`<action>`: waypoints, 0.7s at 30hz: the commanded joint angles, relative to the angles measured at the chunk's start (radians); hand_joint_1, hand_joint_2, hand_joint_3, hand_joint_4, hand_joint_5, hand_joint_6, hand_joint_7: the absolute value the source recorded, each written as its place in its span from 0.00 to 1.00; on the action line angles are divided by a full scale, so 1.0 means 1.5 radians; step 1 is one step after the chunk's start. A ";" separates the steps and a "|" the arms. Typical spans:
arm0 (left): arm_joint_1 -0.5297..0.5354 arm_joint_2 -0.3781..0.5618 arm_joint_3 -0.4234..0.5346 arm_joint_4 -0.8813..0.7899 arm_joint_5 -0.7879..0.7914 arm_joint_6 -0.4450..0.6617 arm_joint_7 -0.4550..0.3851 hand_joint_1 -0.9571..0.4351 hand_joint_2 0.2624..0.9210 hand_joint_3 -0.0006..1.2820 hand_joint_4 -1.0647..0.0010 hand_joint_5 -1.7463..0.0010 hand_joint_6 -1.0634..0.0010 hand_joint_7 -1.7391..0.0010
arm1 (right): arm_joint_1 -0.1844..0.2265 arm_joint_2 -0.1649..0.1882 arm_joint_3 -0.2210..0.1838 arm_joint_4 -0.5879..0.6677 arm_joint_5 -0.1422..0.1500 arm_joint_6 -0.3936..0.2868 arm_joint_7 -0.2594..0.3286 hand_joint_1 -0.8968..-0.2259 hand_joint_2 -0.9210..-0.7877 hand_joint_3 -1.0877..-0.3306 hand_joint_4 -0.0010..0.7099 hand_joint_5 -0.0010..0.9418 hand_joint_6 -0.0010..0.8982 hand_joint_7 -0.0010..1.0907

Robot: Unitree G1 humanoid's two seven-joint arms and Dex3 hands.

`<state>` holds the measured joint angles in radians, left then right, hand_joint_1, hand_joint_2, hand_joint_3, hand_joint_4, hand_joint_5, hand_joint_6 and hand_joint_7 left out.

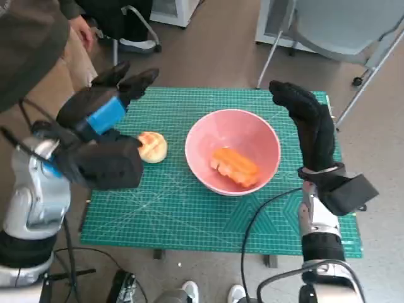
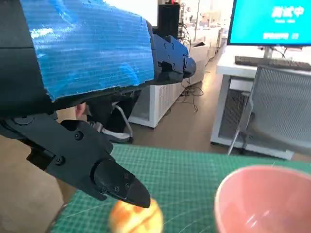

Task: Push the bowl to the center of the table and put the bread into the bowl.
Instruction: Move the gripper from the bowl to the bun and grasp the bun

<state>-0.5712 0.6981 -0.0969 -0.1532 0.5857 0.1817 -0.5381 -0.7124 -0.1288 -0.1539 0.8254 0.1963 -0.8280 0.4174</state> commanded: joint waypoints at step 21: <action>-0.014 -0.034 -0.063 0.066 0.041 0.024 0.008 0.74 0.63 0.00 0.93 1.00 0.79 1.00 | -0.018 -0.010 -0.009 0.056 0.021 -0.001 0.062 0.31 0.00 0.33 0.19 0.00 0.00 0.38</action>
<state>-0.5629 0.6633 -0.1625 -0.1013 0.6303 0.2124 -0.5368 -0.7405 -0.1393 -0.1618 0.8930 0.2180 -0.8361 0.4936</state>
